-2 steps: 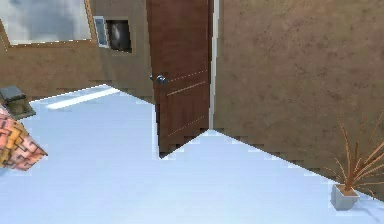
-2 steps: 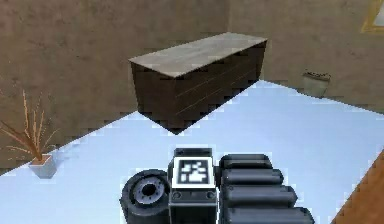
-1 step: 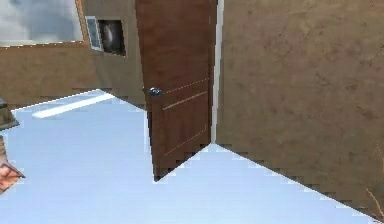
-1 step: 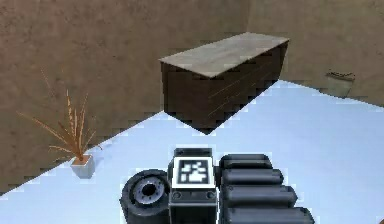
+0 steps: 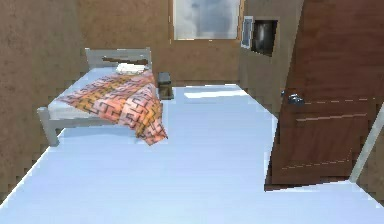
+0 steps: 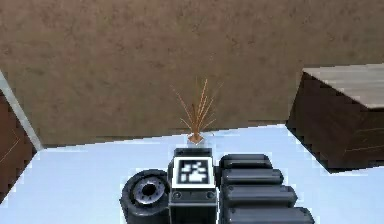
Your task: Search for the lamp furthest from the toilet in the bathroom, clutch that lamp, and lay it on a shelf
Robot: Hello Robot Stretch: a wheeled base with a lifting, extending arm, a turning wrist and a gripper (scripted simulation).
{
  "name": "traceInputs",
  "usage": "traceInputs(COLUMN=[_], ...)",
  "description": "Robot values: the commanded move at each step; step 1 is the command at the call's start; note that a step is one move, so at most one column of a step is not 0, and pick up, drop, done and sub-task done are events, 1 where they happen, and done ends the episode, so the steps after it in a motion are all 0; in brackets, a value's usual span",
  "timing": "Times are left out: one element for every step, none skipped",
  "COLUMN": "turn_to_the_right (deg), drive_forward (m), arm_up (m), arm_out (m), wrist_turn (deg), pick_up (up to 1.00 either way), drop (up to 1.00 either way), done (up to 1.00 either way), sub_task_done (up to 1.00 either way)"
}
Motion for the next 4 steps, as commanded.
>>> traceInputs(turn_to_the_right=[0.0, 0.0, 36.0, 0.0], drive_forward=[1.0, 0.5, 0.0, 0.4], arm_up=[0.0, 0.0, 0.0, 0.0], arm_out=[0.0, 0.0, 0.0, 0.0], wrist_turn=[0.0, 0.0, 0.0, 0.0], pick_up=[0.0, 0.0, 0.0, 0.0], drop=[0.0, 0.0, 0.0, 0.0], done=[0.0, 0.0, 0.0, 0.0], sub_task_done=[0.0, 0.0, 0.0, 0.0])
